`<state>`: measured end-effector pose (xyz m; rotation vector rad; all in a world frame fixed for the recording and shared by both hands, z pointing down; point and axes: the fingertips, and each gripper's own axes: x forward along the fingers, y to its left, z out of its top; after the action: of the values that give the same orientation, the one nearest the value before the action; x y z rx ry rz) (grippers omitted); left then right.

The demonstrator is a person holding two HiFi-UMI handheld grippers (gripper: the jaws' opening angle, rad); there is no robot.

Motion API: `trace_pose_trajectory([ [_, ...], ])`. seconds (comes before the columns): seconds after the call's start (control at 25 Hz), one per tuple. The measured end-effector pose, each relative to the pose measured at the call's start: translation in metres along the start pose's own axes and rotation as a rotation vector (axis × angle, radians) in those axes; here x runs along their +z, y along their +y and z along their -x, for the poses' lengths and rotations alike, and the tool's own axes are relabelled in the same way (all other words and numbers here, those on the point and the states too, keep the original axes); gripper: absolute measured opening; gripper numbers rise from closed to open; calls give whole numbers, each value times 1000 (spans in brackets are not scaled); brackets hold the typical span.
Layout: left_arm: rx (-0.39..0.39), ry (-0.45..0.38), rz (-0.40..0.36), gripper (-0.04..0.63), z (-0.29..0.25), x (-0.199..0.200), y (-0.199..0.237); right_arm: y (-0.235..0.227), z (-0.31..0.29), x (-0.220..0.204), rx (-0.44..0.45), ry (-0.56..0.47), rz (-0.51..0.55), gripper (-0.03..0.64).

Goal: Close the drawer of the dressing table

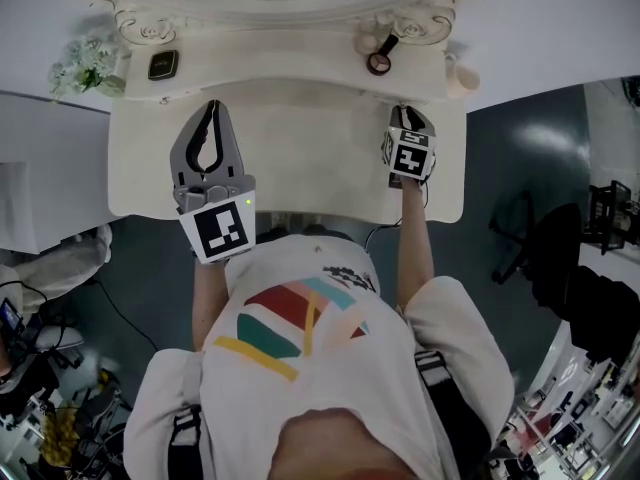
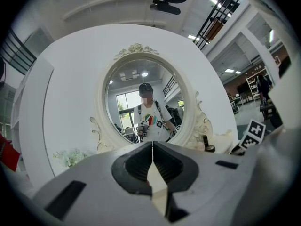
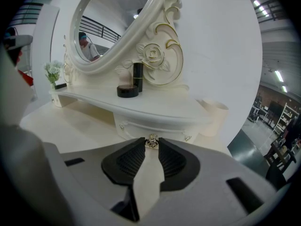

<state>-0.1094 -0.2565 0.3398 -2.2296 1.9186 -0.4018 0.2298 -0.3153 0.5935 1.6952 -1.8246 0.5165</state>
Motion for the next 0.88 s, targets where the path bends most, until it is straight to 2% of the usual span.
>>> trace_pose_trajectory([
  [0.88,8,-18,5,8,-1,3,5,-1,-10,5,-5,-1,-4,86],
])
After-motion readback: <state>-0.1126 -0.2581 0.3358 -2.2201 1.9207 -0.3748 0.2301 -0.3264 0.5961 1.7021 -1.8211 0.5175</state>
